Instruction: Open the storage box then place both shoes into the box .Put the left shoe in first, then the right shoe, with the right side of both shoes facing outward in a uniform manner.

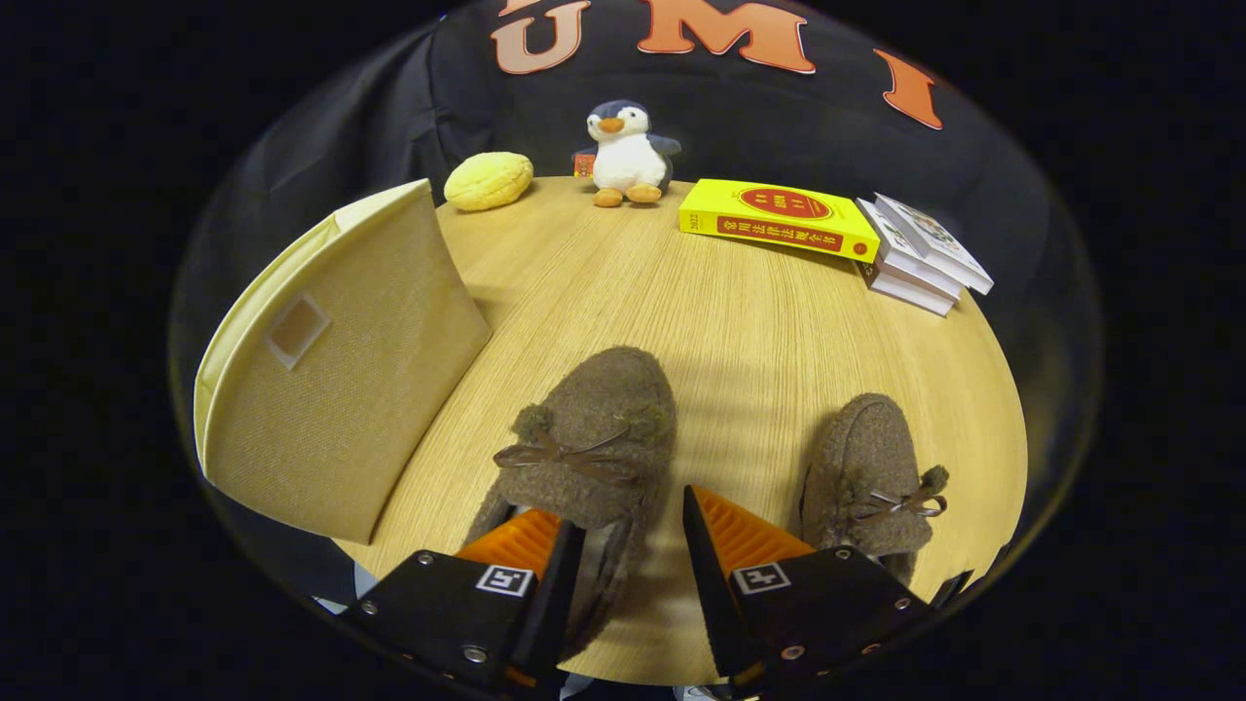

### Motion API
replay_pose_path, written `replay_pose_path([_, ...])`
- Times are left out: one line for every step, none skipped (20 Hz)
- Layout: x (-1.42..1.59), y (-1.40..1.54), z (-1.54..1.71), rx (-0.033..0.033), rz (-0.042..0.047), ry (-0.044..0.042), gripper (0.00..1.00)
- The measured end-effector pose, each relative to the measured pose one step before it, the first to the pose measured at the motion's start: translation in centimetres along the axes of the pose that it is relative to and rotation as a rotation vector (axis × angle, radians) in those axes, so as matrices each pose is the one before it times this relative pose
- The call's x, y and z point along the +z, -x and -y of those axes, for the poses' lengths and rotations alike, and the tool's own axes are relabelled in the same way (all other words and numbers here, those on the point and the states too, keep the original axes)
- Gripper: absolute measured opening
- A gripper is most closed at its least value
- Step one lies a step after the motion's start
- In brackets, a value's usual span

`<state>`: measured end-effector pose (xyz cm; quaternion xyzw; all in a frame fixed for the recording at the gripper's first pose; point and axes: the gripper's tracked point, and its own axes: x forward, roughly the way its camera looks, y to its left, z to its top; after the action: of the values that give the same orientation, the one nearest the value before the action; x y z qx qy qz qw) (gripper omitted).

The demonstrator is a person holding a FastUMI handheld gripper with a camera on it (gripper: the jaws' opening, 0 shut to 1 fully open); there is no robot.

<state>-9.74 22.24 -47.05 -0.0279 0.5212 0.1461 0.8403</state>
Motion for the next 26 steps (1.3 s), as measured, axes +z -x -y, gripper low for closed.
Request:
replay_pose_path([-0.051,-0.392,-0.076,0.00362,-0.00918,-0.00669,0.51])
replay_pose_path([0.100,-0.094,0.035,-0.00421,0.00652,-0.00523,0.47])
replay_pose_path([0.419,-0.029,0.091,-0.01209,0.01783,-0.00046,0.41])
replay_pose_path([0.425,-0.411,0.340,-0.01296,0.01707,0.00333,0.39])
replay_pose_path([-0.106,-0.235,0.209,-0.00699,-0.00132,0.00686,0.31])
replay_pose_path([-0.489,-0.109,0.342,-0.00716,-0.02858,0.00137,0.25])
replay_pose_path([-0.146,0.132,-0.042,0.01420,-0.02202,-0.03554,0.09])
replay_pose_path([-0.132,-0.103,-0.100,0.01634,-0.02300,-0.05209,0.06])
replay_pose_path([-0.110,0.228,0.079,0.00707,-0.02149,-0.03969,0.05])
replay_pose_path([0.301,0.495,0.375,-0.00811,-0.00421,-0.01889,0.04])
replay_pose_path([0.421,0.486,0.210,-0.01075,0.00658,0.00382,0.04])
replay_pose_path([0.342,0.581,0.009,-0.00757,0.00606,0.01556,0.04])
replay_pose_path([0.424,0.716,-0.303,0.00336,0.00482,0.00872,0.04])
replay_pose_path([0.288,0.899,-0.525,0.00958,0.00371,-0.00220,0.04])
replay_pose_path([0.527,0.969,-0.698,0.01299,0.00427,-0.00779,0.04])
replay_pose_path([0.680,1.080,-0.833,0.01233,0.00649,-0.00696,0.04])
replay_pose_path([0.786,1.144,-0.968,0.01070,0.00779,-0.00452,0.04])
replay_pose_path([1.118,1.221,-0.874,0.00783,0.01209,0.00073,0.04])
replay_pose_path([1.157,1.146,-0.836,0.00174,0.01337,0.00476,0.04])
replay_pose_path([0.989,1.097,-0.731,-0.00169,0.01185,0.00274,0.04])
replay_pose_path([1.039,0.924,-0.854,0.00320,0.01185,0.00074,0.04])
replay_pose_path([1.061,0.851,-1.120,0.01124,0.01220,-0.00272,0.04])
replay_pose_path([1.023,0.590,-1.361,0.01876,0.01145,-0.00195,0.04])
replay_pose_path([0.858,0.519,-1.322,0.02039,0.00704,-0.00117,0.04])
replay_pose_path([0.791,0.265,-1.391,0.01751,0.00814,0.00110,0.04])
replay_pose_path([0.666,0.122,-1.260,0.01321,0.00321,0.00650,0.04])
